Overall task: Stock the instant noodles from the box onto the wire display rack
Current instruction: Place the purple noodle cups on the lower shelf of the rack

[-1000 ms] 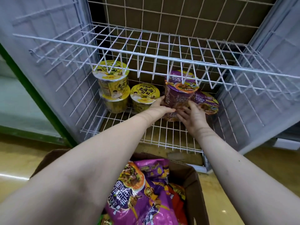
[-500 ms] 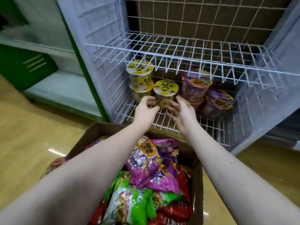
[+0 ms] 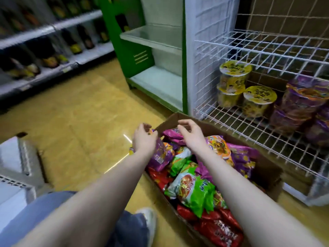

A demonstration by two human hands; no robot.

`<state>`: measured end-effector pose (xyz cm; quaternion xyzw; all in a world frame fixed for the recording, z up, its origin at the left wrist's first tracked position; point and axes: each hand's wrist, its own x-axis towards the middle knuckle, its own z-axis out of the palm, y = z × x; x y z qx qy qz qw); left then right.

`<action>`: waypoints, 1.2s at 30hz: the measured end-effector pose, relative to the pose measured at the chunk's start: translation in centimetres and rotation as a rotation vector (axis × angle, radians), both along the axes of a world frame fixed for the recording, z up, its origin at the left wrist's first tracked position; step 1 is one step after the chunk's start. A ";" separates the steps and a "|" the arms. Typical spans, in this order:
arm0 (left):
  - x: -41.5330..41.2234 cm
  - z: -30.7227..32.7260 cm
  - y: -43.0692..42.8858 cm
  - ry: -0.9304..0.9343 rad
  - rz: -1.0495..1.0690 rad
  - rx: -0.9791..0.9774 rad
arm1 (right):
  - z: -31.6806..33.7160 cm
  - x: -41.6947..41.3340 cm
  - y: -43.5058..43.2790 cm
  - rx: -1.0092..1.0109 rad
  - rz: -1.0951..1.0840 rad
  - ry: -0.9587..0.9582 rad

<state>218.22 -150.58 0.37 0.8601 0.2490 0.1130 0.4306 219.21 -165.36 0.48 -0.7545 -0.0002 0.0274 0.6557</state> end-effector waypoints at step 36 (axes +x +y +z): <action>-0.9 4.4 1.0 -0.099 -0.238 -0.439 | -0.4 -1.9 -1.6 0.474 -0.038 0.449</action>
